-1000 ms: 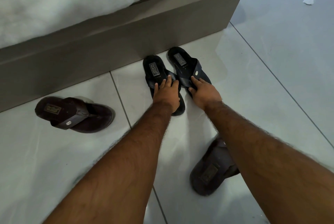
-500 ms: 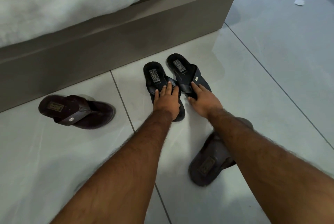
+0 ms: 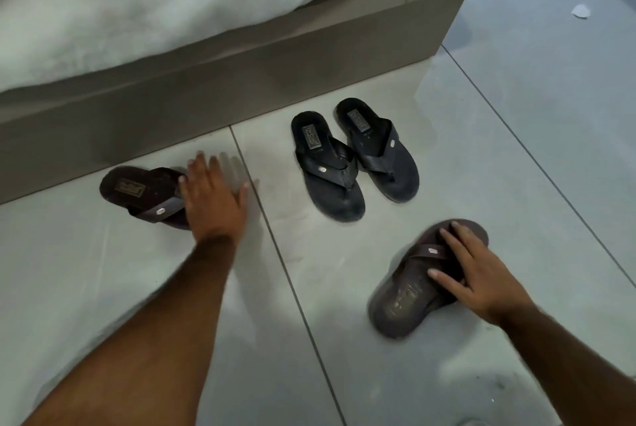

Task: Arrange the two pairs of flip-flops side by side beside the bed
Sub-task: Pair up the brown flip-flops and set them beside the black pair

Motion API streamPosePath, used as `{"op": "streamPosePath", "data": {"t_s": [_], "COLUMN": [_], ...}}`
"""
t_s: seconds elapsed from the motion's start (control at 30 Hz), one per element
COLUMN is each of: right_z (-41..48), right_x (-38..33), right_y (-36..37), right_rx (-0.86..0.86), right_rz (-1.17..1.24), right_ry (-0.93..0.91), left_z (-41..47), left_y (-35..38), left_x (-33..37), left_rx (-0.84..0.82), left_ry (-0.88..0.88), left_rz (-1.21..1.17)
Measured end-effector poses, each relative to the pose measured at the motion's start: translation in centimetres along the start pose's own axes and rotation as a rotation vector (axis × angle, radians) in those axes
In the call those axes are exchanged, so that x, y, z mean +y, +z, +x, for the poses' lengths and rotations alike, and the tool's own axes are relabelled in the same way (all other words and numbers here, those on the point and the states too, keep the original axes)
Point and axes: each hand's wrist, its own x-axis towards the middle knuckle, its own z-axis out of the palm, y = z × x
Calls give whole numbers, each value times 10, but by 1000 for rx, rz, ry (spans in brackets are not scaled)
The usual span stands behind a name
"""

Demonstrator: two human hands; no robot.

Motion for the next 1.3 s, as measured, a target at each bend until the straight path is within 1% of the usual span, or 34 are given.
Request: {"op": "streamPosePath", "data": {"t_s": [0.1,0.17,0.23,0.37,0.53,0.67,0.77,0.93,1.03,1.17,1.3], "right_z": [-19,-29,-37,-39,-13,16,35,60,70,89,104], "right_x": [-14,-30,-49,-93,-151,-200,-228,-247,-257,-284,-325], "right_y": [22,35,45,62,67,70,76,87,85,80,82], "right_rx": [42,106,132,99,48,-16,-19,3,5,-42,-76], "right_rz": [51,32,0,-106,-183,-205,-124,25,89,307,559], "right_ry": [49,67,52,-7,-135,-173,-135,18,26,31,54], "left_z": [-1,-4,-5,-2,1,0,2,-4,-15,-34,-53], "left_y": [5,9,12,13,11,13,11,0,-5,-9,-9], "left_x": [-31,-43,-48,-48,-47,-55,-66,-91,-106,-118,-109], "left_rx": [-76,-119,-124,-112,-116,-94,-75,-82,-87,-72,-52], "left_ry": [-224,-278,-267,-277,-278,-235,-216,-266,-257,-242,-294], "left_rz": [-21,-25,-26,-59,-76,-94,-135,-182,-148,-165,-269]}}
